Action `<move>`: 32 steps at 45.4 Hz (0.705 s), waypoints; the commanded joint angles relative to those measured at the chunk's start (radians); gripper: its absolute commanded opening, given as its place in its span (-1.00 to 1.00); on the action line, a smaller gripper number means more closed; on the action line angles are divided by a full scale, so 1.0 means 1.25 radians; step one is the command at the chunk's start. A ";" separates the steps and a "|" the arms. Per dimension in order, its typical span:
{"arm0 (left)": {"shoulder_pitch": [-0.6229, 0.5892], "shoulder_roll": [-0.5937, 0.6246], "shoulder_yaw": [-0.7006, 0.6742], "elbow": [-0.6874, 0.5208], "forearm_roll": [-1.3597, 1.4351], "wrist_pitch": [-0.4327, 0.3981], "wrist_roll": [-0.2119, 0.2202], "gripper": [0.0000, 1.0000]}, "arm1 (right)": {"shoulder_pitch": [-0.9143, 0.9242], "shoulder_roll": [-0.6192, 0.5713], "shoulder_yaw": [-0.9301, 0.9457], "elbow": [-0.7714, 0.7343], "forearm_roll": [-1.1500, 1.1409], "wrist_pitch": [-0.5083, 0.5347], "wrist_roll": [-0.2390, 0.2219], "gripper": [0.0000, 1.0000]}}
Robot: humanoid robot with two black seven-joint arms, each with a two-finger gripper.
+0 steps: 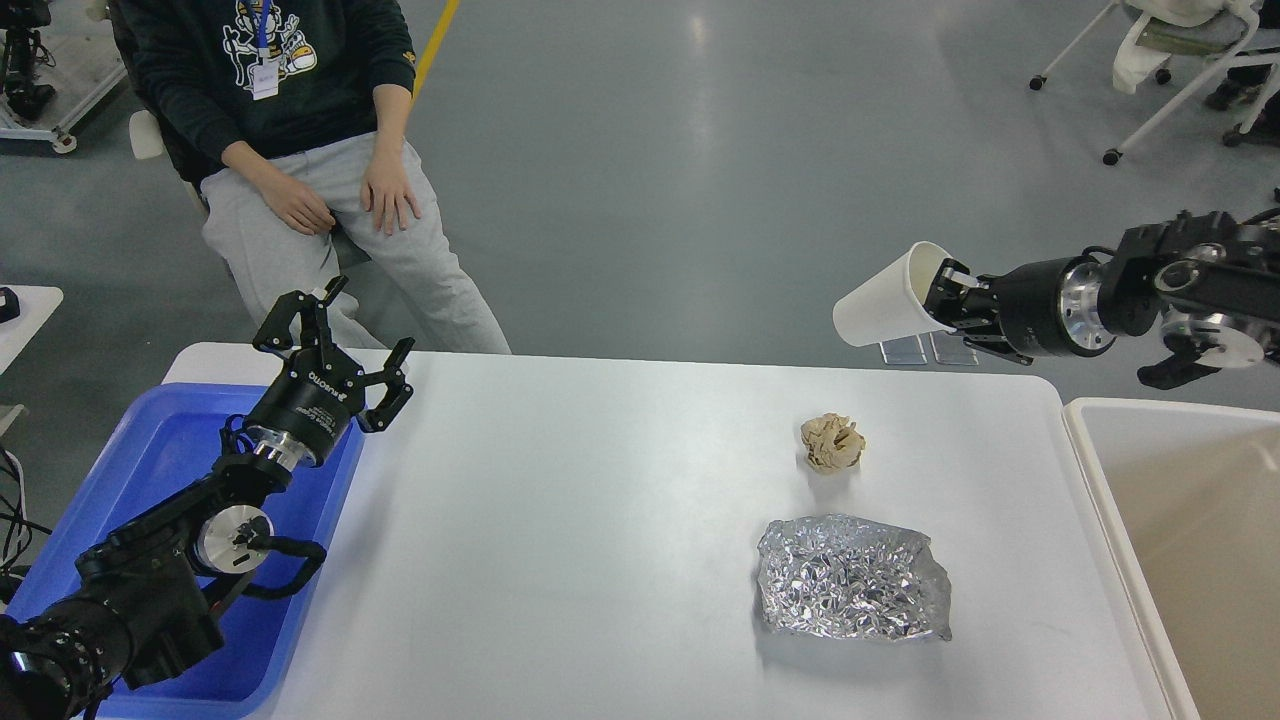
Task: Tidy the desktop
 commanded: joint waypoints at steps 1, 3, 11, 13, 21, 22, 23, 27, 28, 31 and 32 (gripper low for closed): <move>0.000 0.000 0.000 0.000 0.000 -0.001 0.000 1.00 | 0.015 -0.088 0.003 -0.020 0.003 0.000 -0.001 -1.00; 0.000 0.000 0.000 0.000 0.000 0.000 0.000 1.00 | 0.009 -0.102 0.004 -0.030 0.003 -0.005 -0.001 -1.00; 0.000 0.000 0.000 0.000 0.000 0.000 0.000 1.00 | -0.028 -0.166 0.017 -0.088 0.050 -0.010 0.000 -1.00; 0.000 0.000 0.000 0.000 0.000 0.000 0.000 1.00 | -0.038 -0.181 0.017 -0.111 0.074 -0.008 0.000 -1.00; 0.000 0.000 0.000 0.000 0.000 0.000 0.000 1.00 | -0.109 -0.237 0.018 -0.219 0.092 -0.011 0.005 -1.00; 0.000 0.000 0.000 0.000 0.000 0.000 0.000 1.00 | -0.120 -0.244 0.018 -0.231 0.097 -0.012 0.005 -1.00; 0.000 0.000 0.000 0.000 0.000 0.000 -0.001 1.00 | -0.130 -0.250 0.018 -0.242 0.103 -0.012 0.006 -1.00; 0.000 0.000 0.000 0.000 0.000 0.000 0.000 1.00 | -0.174 -0.260 0.017 -0.292 0.142 -0.015 0.008 -1.00; 0.000 0.000 0.000 0.000 0.000 0.000 -0.001 1.00 | -0.186 -0.260 0.017 -0.307 0.152 -0.015 0.008 -1.00; 0.000 0.000 0.000 0.000 0.000 0.000 0.000 1.00 | -0.223 -0.258 0.017 -0.344 0.184 -0.016 0.009 -1.00; 0.000 0.000 0.000 0.000 0.000 0.000 0.000 1.00 | -0.233 -0.257 0.017 -0.353 0.194 -0.017 0.009 -1.00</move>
